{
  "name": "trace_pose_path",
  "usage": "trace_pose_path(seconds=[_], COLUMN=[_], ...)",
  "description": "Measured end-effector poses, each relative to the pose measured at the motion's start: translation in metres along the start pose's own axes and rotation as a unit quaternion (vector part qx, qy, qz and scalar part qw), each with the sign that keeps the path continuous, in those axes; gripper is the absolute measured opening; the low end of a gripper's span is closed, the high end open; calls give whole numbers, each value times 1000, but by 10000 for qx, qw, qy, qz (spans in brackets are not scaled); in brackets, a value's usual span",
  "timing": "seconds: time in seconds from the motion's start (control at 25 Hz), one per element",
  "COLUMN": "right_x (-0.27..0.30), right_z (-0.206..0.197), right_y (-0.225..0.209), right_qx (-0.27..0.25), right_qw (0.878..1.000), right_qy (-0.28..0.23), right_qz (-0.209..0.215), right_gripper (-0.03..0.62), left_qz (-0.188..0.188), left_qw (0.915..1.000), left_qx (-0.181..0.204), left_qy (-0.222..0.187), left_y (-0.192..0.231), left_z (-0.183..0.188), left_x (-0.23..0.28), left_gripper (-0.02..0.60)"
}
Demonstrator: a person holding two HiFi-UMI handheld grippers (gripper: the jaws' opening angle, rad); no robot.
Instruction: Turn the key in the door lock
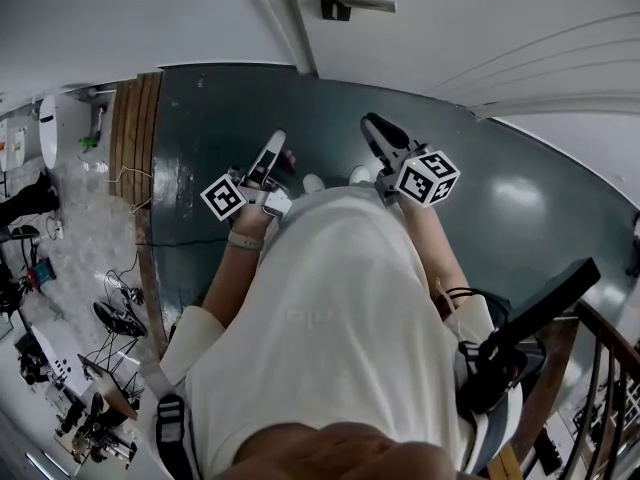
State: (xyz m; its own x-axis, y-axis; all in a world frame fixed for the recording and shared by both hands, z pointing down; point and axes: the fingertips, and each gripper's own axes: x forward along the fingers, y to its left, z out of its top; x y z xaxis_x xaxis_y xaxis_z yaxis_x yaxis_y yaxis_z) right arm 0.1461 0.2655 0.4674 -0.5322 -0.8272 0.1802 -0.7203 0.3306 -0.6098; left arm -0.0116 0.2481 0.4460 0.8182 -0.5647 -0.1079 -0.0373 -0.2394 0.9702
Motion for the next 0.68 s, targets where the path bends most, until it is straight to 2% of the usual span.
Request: trace_pose_path(seconds=[0.44,0.68], right_x=[-10,-11], right_z=[8,-2], right_y=[-6,-15], right_qx=[-17,2], right_qw=[9999,9998], right_qy=[-1,0], right_qz=[-143,-216], right_gripper=[64,64], left_qz=[53,62], left_qw=[10000,10000], left_qx=[-10,27], left_qy=[30,46], left_y=[-4,6], left_z=[-4,-9], left_x=[8,7], left_gripper=[8,8])
